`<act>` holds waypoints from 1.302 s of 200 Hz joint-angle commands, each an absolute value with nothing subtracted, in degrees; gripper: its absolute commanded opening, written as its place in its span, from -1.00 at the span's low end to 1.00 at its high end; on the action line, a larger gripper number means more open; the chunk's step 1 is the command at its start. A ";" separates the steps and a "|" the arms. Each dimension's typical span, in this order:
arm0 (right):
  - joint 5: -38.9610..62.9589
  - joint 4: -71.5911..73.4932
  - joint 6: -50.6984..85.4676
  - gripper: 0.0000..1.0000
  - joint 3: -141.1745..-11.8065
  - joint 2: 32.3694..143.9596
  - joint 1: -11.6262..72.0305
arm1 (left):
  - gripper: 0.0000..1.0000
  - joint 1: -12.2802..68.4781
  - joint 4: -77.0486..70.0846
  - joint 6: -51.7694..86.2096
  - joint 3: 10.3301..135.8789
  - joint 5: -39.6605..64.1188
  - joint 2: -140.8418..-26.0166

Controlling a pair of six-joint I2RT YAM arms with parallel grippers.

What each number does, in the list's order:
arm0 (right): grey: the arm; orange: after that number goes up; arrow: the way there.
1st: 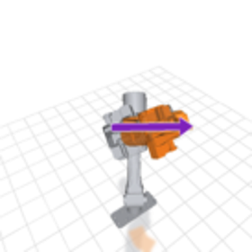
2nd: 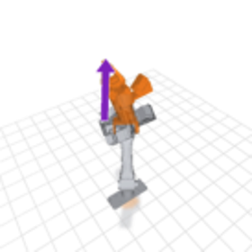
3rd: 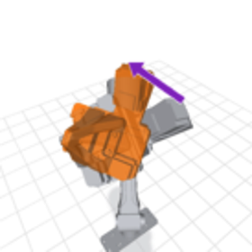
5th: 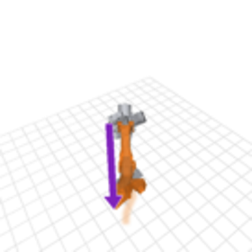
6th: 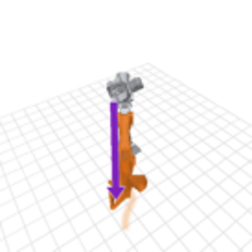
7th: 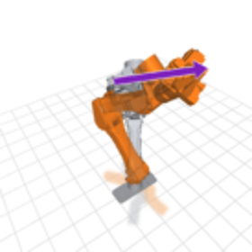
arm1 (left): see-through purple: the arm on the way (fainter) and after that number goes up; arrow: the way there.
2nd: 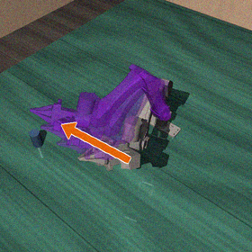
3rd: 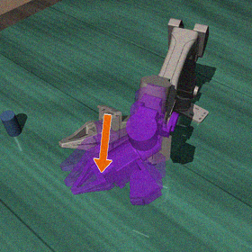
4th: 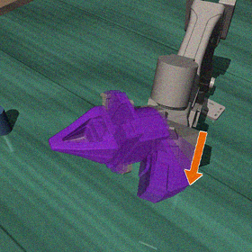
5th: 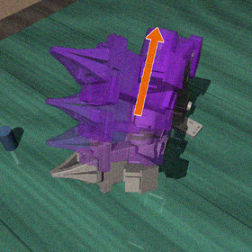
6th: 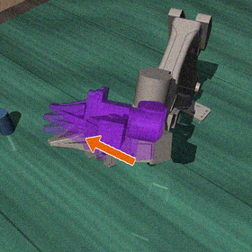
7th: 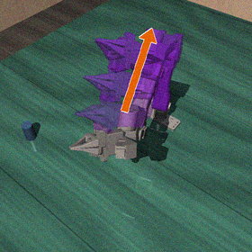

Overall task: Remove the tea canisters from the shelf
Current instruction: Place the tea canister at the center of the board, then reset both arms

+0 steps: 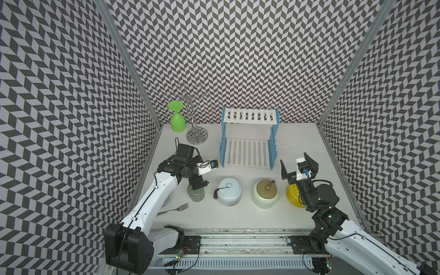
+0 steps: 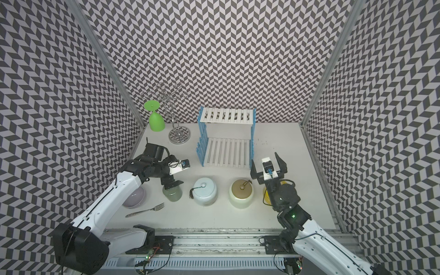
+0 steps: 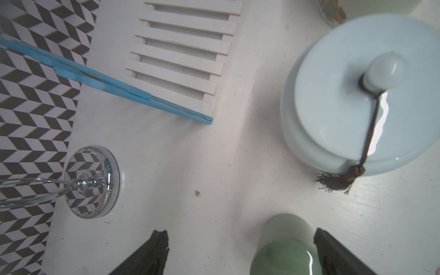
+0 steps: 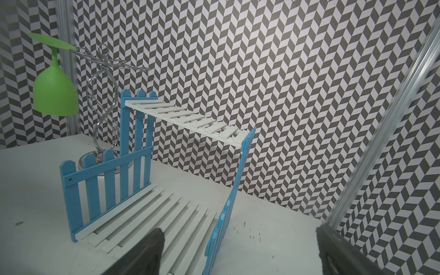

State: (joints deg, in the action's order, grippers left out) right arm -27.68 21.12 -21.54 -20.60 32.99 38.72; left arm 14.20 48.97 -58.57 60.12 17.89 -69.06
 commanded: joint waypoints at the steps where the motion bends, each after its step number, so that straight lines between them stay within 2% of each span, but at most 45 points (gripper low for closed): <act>1: -27.99 25.29 -21.84 0.99 -19.71 32.04 38.06 | 1.00 13.55 47.49 -53.21 62.92 24.20 -70.54; 51: -30.59 27.42 -21.93 0.99 -20.80 31.46 36.02 | 1.00 11.95 27.91 -39.93 58.36 25.37 -67.83; 134: -31.62 26.71 -9.43 0.99 -22.25 37.16 26.15 | 1.00 9.43 -2.93 -12.05 46.76 14.27 -67.86; 179: -34.09 28.26 -5.09 0.99 -23.51 46.50 22.12 | 1.00 7.95 -16.84 -5.28 39.43 10.25 -70.19; 209: -35.94 31.16 -3.49 0.99 -23.04 51.47 21.03 | 1.00 5.74 -23.54 -2.02 36.67 11.56 -73.55; 260: -34.47 36.28 -2.79 0.99 -20.06 57.43 17.64 | 1.00 3.73 -36.88 -2.75 29.34 10.63 -77.28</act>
State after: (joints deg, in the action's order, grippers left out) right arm -34.48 30.22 -4.49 -21.76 55.61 19.38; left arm 4.03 -26.92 -2.94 31.62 11.55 -76.18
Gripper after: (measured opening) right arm 0.994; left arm 0.997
